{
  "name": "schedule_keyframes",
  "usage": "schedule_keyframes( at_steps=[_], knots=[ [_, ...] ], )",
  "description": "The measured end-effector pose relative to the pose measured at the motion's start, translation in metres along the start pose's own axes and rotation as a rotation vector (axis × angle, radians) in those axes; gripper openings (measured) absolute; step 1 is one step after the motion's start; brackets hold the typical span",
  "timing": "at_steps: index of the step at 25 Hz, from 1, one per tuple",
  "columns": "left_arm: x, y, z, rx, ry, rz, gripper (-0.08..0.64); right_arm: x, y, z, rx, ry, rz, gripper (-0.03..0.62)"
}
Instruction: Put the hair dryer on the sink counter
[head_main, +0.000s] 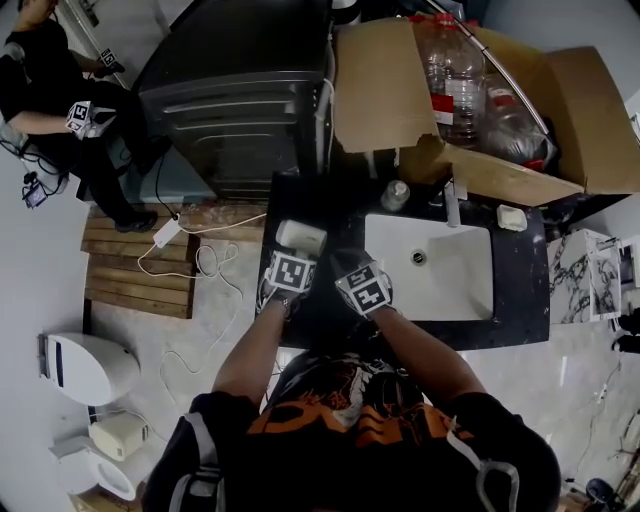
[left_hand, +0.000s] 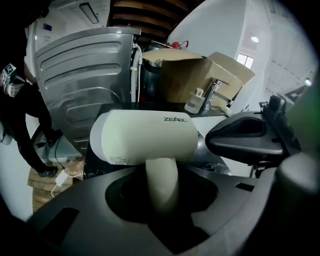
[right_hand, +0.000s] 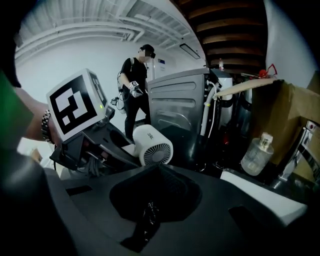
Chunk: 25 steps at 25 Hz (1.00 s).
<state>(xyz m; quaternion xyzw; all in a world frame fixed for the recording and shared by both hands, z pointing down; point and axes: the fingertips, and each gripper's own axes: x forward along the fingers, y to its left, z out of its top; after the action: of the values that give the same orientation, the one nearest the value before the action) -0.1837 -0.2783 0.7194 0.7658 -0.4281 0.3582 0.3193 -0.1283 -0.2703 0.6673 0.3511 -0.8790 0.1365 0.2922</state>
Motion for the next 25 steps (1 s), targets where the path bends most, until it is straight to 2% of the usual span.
schedule_keyframes(
  at_steps=[6, 14, 16, 18, 19, 22, 25],
  knots=[
    [0.003, 0.002, -0.009, 0.039, 0.116, 0.01, 0.16, 0.009, -0.001, -0.014, 0.007, 0.059, -0.007, 0.012],
    [0.003, 0.0, -0.011, 0.058, 0.119, 0.028, 0.167, 0.013, 0.005, -0.022, 0.008, 0.082, 0.005, 0.012],
    [0.003, -0.008, -0.008, 0.059, 0.115, -0.013, 0.219, 0.013, 0.005, -0.021, 0.004, 0.084, 0.004, 0.012],
    [0.004, -0.022, -0.005, 0.048, 0.101, -0.093, 0.35, 0.012, 0.004, -0.021, 0.005, 0.086, 0.004, 0.012],
    [0.004, -0.029, -0.004, 0.036, 0.094, -0.126, 0.382, 0.011, 0.004, -0.022, 0.006, 0.086, 0.004, 0.013],
    [0.002, -0.034, -0.004, 0.014, 0.085, -0.152, 0.4, 0.008, 0.002, -0.022, 0.006, 0.082, 0.003, 0.012],
    [0.001, -0.033, -0.007, 0.006, 0.077, -0.122, 0.439, 0.003, -0.001, -0.022, 0.015, 0.07, -0.001, 0.012]
  ],
)
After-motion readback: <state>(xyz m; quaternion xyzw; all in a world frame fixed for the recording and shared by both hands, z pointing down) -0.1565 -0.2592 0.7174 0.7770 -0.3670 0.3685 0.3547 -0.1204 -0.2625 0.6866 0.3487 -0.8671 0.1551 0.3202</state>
